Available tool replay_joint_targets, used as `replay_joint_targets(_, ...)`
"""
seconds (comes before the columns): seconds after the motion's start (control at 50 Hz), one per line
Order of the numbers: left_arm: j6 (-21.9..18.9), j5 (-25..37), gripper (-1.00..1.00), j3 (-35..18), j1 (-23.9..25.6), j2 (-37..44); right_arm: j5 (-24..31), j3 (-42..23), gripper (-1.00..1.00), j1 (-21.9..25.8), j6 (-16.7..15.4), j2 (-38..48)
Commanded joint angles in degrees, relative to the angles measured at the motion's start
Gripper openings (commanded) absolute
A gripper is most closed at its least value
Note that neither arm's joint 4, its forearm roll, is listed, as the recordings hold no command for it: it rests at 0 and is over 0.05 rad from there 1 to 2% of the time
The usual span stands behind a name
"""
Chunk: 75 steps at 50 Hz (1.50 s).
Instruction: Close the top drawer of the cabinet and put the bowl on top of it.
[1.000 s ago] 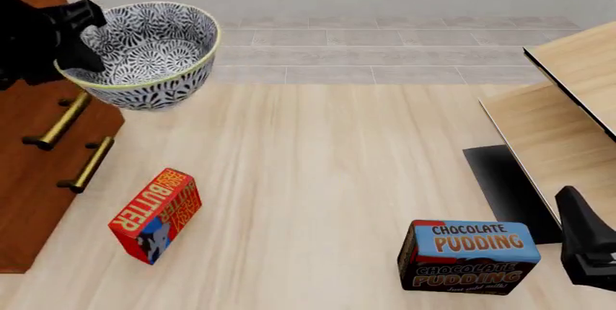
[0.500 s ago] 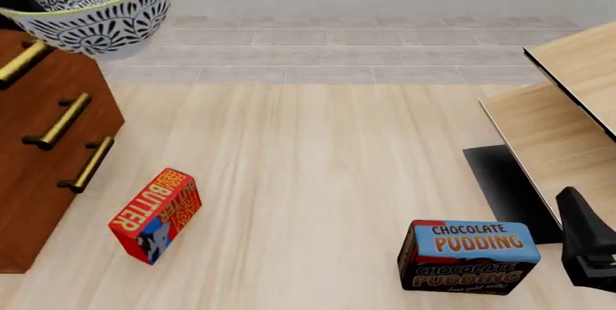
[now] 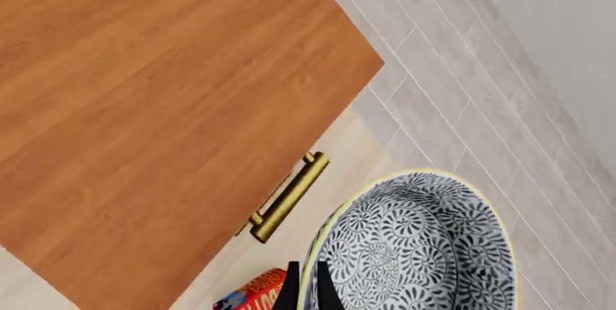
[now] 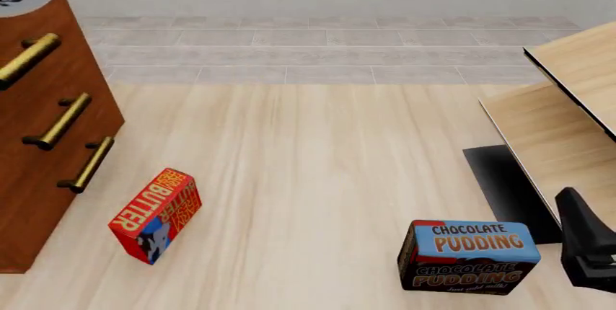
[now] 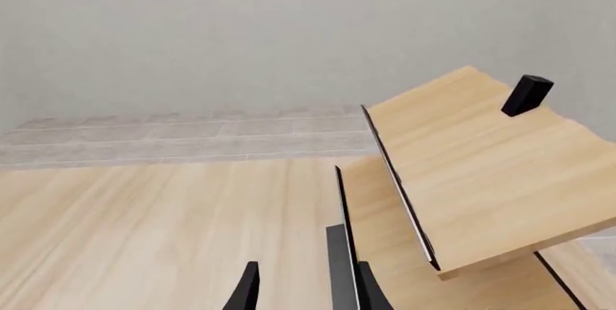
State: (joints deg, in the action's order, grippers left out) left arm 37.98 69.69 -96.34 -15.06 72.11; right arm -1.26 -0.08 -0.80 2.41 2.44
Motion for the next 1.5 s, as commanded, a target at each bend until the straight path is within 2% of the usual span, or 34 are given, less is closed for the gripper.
replay_joint_targets(0.02,0.36,0.21,-1.0,-3.9,-8.48,0.66,-0.15,0.02,1.0,-0.02,0.16,0.36)
replay_joint_targets(0.06,0.3,0.21,-1.0,-5.18,-10.53,0.74,-0.3,0.03,1.0,0.13,0.08,0.52)
replay_joint_targets(0.16,2.11,0.21,-1.0,-5.83,-11.42,0.78,-0.49,0.03,1.0,0.3,0.07,0.79)
replay_joint_targets(0.36,2.7,0.21,-1.0,-6.82,-15.81,2.33,-0.33,0.05,1.0,0.27,0.01,0.62)
replay_joint_targets(0.46,3.5,0.21,-1.0,-6.77,-16.44,4.43,-0.15,0.04,1.0,0.17,0.04,0.44)
replay_joint_targets(0.56,5.64,0.21,-1.0,-6.23,-14.89,5.23,-0.28,0.04,1.0,0.12,-0.01,0.54)
replay_joint_targets(0.64,6.63,0.21,-1.0,-7.41,-16.0,7.14,-0.31,0.02,1.0,0.09,0.0,0.63)
replay_joint_targets(0.72,4.79,0.21,-1.0,-7.88,-19.52,8.17,-0.22,0.02,1.0,0.16,-0.1,0.51)
replay_joint_targets(0.78,5.27,0.21,-1.0,-7.88,-18.94,8.69,-0.16,0.03,1.0,0.01,0.01,0.43)
replay_joint_targets(1.0,3.78,0.21,-1.0,-8.18,-22.72,9.32,-0.56,0.04,1.0,-0.01,0.07,0.84)
replay_joint_targets(1.5,3.05,0.21,-1.0,-5.24,-24.07,9.96,-0.48,0.0,1.0,-0.16,0.13,0.7)
